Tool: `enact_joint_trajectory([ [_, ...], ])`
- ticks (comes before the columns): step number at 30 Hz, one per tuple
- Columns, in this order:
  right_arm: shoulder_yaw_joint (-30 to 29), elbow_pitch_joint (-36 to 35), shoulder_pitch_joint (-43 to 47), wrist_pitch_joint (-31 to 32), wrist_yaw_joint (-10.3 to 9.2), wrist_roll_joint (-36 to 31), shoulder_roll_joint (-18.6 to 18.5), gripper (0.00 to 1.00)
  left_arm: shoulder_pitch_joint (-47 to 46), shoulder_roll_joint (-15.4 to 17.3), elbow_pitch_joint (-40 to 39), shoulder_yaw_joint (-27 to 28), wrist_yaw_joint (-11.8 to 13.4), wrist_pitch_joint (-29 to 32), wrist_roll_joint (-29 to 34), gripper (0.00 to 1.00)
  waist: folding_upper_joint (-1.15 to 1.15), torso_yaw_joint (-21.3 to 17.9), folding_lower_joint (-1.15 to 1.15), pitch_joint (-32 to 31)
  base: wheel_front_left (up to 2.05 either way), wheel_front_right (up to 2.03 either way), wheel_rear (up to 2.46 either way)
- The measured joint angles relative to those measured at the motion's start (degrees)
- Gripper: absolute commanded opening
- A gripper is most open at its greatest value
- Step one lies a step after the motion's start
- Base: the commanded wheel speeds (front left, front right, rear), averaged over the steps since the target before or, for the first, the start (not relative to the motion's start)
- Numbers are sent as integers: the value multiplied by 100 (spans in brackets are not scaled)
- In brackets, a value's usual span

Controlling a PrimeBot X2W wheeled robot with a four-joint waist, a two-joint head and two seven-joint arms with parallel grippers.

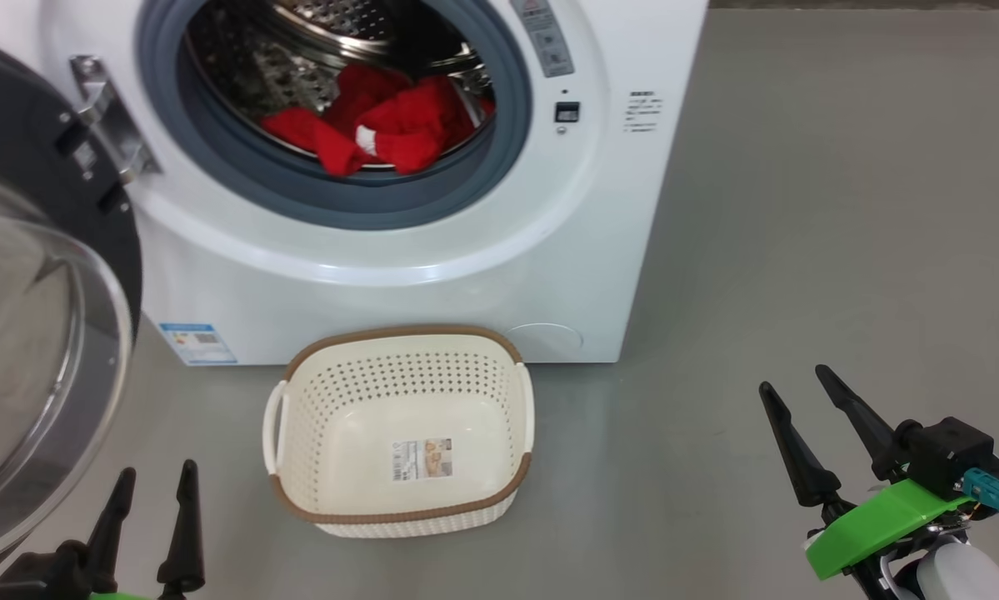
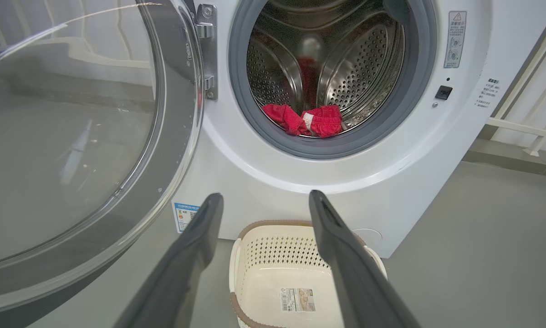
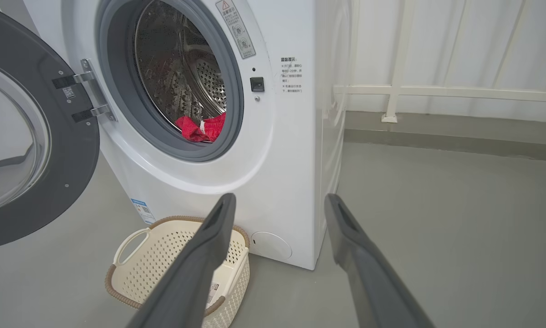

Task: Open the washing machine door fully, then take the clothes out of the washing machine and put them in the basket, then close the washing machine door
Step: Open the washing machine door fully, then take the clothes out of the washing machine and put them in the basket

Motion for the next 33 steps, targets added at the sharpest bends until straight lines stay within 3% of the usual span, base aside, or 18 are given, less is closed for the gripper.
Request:
enact_joint_trajectory([
  [14, -157, -63, 135, 0, 0, -1, 15, 100, 108, 12, -109, -26, 0, 0, -33, 100, 0, -361, 0, -36, 0, 0, 0],
  [33, -210, -86, 135, 0, 0, -121, 87, 100, 107, 126, -378, -213, 0, 0, -38, 100, 0, -261, 0, 46, 0, 0, 0],
])
